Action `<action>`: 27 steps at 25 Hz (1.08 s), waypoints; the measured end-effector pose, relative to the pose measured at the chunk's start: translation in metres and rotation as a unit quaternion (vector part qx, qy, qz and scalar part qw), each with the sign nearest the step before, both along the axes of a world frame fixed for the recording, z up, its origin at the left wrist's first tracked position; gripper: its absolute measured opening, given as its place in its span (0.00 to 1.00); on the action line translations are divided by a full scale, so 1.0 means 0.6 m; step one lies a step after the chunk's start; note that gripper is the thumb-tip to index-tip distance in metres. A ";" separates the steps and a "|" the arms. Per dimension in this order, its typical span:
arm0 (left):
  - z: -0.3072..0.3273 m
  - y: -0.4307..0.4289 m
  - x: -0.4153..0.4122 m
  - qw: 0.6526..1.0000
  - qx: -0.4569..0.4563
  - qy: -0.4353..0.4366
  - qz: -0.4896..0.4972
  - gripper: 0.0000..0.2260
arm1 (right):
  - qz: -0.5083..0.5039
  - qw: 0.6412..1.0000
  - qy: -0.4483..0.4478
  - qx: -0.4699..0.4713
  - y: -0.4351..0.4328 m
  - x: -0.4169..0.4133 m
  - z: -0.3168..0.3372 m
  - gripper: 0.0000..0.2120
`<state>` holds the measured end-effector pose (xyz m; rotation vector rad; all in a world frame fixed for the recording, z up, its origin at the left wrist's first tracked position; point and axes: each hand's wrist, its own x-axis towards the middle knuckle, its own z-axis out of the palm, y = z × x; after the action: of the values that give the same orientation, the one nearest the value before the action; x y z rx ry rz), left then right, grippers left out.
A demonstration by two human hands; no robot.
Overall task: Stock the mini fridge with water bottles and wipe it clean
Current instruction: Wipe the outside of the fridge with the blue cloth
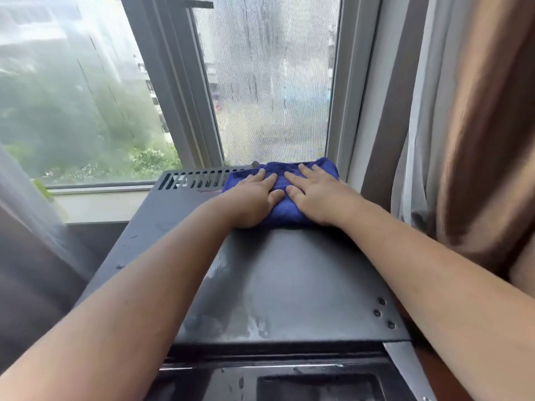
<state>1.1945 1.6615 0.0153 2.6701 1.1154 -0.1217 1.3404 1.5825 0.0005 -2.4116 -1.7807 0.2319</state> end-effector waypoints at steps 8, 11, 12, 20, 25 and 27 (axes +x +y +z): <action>0.003 -0.014 -0.021 1.000 -0.006 -0.006 -0.011 0.27 | 0.013 1.000 0.025 -0.002 -0.027 -0.007 -0.002 0.26; 0.007 -0.047 -0.038 1.000 -0.007 -0.003 -0.012 0.28 | 0.024 0.999 0.032 -0.010 -0.058 -0.023 -0.002 0.27; 0.007 -0.061 -0.047 1.000 -0.006 -0.004 -0.017 0.28 | 0.029 0.999 0.034 -0.010 -0.073 -0.029 -0.005 0.27; -0.007 -0.203 -0.146 0.998 0.009 -0.035 -0.043 0.29 | 0.062 0.998 0.011 -0.028 -0.228 -0.110 -0.004 0.30; -0.020 -0.265 -0.190 0.997 0.037 -0.039 -0.051 0.31 | 0.072 0.996 0.012 -0.043 -0.302 -0.147 0.004 0.34; -0.024 -0.283 -0.193 0.996 0.053 -0.036 -0.058 0.31 | 0.069 0.997 -0.004 -0.032 -0.323 -0.150 -0.001 0.37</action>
<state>1.0787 1.4915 0.0009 2.8093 0.9713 0.0151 1.2506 1.3889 0.0000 -2.3348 -1.9755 0.2981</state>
